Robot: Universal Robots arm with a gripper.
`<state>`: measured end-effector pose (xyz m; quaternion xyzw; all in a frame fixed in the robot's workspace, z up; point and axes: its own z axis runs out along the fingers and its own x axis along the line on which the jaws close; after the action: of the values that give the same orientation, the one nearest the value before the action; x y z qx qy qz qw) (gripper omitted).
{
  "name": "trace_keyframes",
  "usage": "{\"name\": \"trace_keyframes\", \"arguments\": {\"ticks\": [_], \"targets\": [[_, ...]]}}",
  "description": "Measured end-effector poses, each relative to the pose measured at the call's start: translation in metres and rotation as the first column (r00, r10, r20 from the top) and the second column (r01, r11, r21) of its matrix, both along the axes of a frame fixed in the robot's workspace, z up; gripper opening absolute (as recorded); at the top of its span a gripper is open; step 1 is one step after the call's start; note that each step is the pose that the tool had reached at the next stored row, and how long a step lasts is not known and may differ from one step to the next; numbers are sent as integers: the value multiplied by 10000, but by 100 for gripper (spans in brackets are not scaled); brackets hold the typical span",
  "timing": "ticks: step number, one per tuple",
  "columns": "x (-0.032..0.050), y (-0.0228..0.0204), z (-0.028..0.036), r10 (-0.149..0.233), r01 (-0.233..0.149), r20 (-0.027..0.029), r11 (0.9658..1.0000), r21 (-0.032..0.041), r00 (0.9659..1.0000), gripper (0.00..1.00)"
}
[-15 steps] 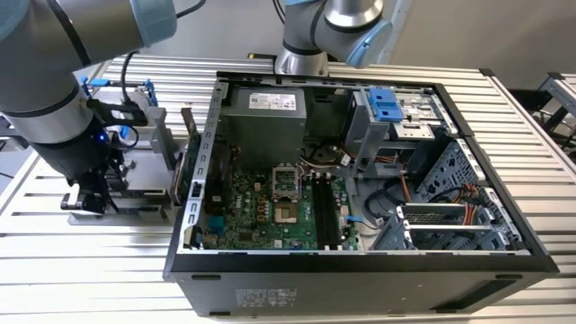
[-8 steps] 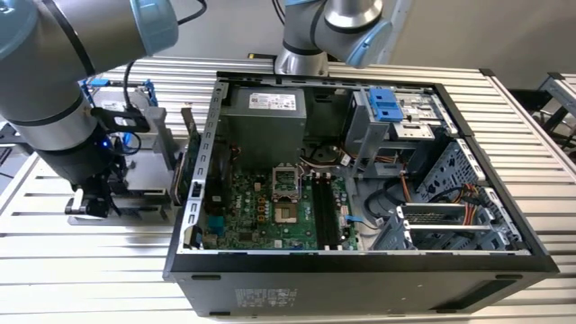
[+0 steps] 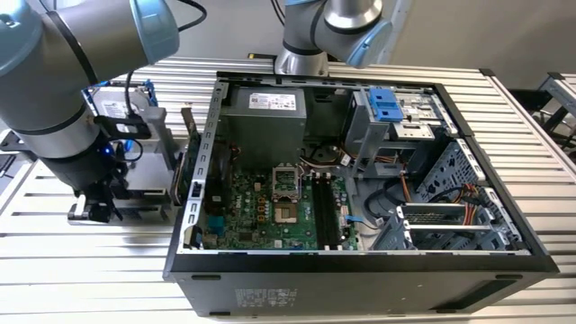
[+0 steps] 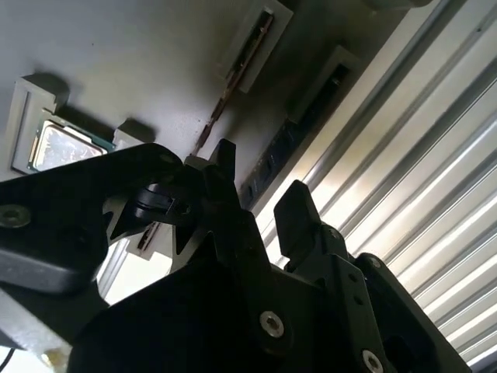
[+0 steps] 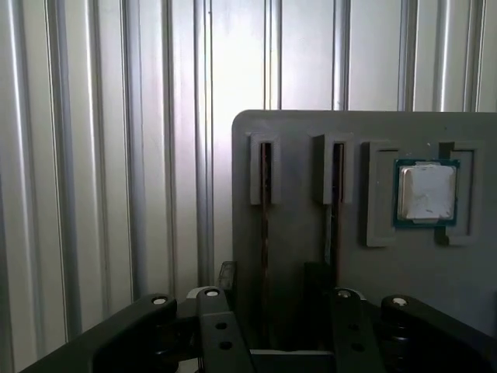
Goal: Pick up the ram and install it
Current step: 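Pick up the ram and move it above insertion slot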
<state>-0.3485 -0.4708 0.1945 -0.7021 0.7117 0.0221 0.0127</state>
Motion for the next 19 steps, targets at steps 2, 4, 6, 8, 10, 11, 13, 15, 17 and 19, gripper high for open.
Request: {"name": "trace_keyframes", "arguments": {"ticks": [2, 4, 6, 8, 10, 11, 13, 15, 17, 19], "targets": [[0, -1, -19, 1, -1, -4, 10000, -2, 10000, 100], [0, -1, -22, 1, -1, -6, 10000, -3, 10000, 100], [0, -1, -24, 1, -1, -6, 10000, -3, 10000, 100], [0, -1, -26, 1, -1, -5, 10000, -2, 10000, 100], [0, -1, -28, 1, -1, -5, 10000, -2, 10000, 0], [0, -1, -28, 1, -1, -5, 10000, -2, 10000, 0], [0, -1, -30, 1, -1, -4, 10000, -2, 10000, 0], [0, -1, -32, 1, -1, -4, 10000, -1, 10000, 0], [0, -1, -33, 1, -1, -5, 10000, -2, 10000, 0], [0, -1, -34, 1, -1, -5, 10000, -2, 10000, 0]]}}
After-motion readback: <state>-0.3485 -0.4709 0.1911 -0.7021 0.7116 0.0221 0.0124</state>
